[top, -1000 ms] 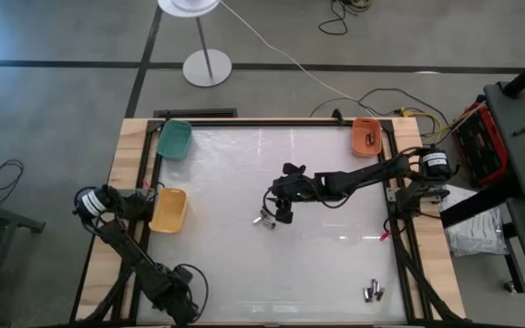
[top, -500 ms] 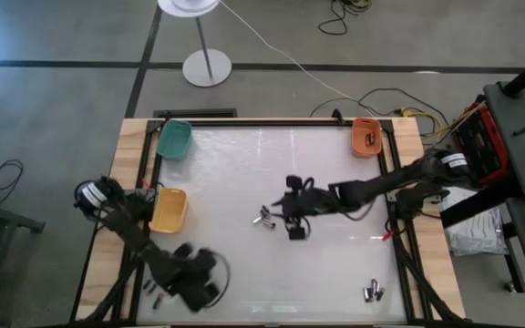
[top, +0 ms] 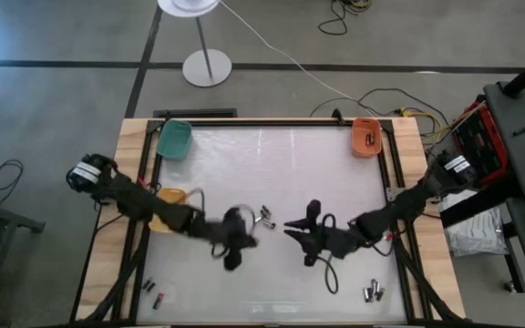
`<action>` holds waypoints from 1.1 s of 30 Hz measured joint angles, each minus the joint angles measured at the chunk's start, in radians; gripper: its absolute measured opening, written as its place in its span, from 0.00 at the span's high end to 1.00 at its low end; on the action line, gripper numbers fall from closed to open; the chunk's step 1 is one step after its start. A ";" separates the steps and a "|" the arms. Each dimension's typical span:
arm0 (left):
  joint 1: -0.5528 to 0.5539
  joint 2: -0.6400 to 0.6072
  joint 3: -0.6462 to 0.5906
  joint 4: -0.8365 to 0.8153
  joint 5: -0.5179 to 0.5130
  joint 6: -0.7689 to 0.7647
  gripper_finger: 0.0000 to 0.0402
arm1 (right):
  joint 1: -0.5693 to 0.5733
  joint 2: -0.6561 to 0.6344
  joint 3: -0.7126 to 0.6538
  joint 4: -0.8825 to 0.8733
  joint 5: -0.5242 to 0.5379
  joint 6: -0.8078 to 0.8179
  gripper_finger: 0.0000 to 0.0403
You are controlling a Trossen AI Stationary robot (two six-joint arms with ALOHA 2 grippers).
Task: Sort batteries
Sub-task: Put the red battery into the orange bin
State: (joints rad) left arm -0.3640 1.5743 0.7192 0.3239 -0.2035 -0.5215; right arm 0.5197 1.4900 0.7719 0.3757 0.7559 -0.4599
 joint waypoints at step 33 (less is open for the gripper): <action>0.369 0.355 -0.135 1.246 0.336 0.304 0.95 | -0.361 -0.062 0.040 -0.205 -0.554 0.745 0.55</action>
State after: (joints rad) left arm 0.0055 1.9289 0.5838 1.5702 0.1320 -0.2173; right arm 0.1586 1.4282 0.8120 0.1702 0.2020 0.2846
